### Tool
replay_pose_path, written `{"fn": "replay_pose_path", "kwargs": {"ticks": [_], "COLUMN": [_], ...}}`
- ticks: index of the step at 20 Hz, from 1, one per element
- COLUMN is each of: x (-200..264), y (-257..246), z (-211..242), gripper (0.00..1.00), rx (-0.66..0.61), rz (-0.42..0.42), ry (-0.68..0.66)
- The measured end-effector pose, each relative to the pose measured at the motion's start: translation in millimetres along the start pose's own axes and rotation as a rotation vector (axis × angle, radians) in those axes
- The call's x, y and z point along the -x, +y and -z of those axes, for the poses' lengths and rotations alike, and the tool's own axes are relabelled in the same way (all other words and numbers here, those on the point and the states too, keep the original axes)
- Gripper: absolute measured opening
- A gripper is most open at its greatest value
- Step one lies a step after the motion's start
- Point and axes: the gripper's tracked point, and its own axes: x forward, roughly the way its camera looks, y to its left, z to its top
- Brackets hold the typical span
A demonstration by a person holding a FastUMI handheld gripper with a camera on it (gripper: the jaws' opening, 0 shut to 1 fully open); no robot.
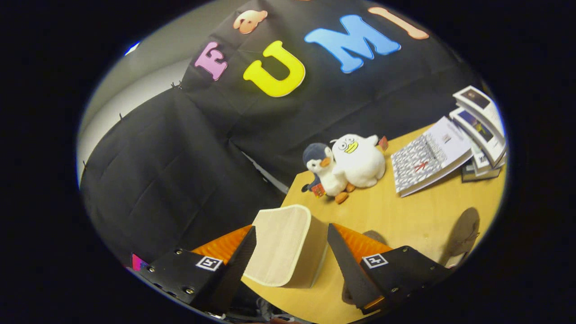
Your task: Open the storage box then place both shoes into the box .Put the left shoe in first, then the right shoe, with the right side of both shoes facing outward in a uniform manner.
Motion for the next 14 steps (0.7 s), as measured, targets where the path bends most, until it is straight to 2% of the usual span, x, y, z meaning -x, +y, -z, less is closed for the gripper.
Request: {"fn": "replay_pose_path", "kwargs": {"ticks": [5,14], "x": [-33,-79], "y": [-9,-20], "z": [35,77], "gripper": [0.97,0.97], "rx": [-0.206,-0.319], "rz": [-0.102,-0.153], "ry": [0.113,0.226]}}
